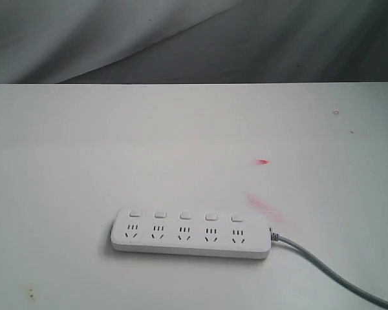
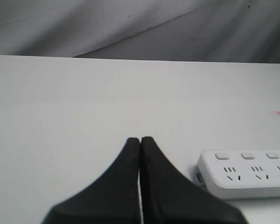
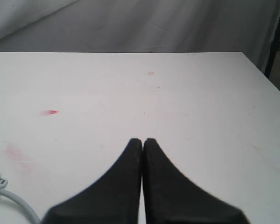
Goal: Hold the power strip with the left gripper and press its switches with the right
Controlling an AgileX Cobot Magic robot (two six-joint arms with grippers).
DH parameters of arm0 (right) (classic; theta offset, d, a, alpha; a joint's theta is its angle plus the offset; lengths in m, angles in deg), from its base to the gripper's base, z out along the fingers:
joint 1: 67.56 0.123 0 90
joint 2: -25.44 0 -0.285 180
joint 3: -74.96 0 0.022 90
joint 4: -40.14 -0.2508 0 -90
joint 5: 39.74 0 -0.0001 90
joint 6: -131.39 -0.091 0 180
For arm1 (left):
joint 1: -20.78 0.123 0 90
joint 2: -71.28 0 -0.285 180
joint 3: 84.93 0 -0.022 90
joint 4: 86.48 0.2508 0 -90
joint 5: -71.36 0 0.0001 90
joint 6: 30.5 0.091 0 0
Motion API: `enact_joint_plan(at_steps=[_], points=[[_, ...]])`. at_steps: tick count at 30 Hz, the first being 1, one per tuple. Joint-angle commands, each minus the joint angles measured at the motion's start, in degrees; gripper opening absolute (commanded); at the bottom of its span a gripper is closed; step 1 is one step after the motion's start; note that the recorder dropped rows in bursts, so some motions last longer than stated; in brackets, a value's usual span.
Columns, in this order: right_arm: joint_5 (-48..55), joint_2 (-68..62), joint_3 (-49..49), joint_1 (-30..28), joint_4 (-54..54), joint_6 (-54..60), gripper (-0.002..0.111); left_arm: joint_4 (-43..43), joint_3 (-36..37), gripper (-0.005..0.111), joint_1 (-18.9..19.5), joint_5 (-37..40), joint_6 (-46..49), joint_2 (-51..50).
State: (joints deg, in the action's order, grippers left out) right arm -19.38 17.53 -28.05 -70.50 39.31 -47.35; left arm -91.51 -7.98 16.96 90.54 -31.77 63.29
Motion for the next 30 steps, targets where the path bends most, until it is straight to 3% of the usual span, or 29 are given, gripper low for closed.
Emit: enact_joint_plan(at_steps=[1,6,11,24,30], points=[[-0.9,0.1,0.2,-0.4,-0.2,0.0,0.000,-0.1,0.3,0.001,-0.5,-1.0,0.0,0.2],[-0.9,0.1,0.2,-0.4,-0.2,0.0,0.000,-5.5,-0.4,0.001,-0.5,-0.9,6.4,0.2],[-0.9,0.1,0.2,-0.4,-0.2,0.0,0.000,-6.4,-9.1,0.001,-0.5,-1.3,8.3,-1.1],[-0.9,0.1,0.2,-0.4,-0.2,0.0,0.000,-6.5,-33.7,0.001,-0.5,-0.7,17.1,-31.2],[-0.9,0.1,0.2,-0.4,-0.2,0.0,0.000,-7.1,-46.1,0.001,-0.2,3.0,27.8,-40.5]])
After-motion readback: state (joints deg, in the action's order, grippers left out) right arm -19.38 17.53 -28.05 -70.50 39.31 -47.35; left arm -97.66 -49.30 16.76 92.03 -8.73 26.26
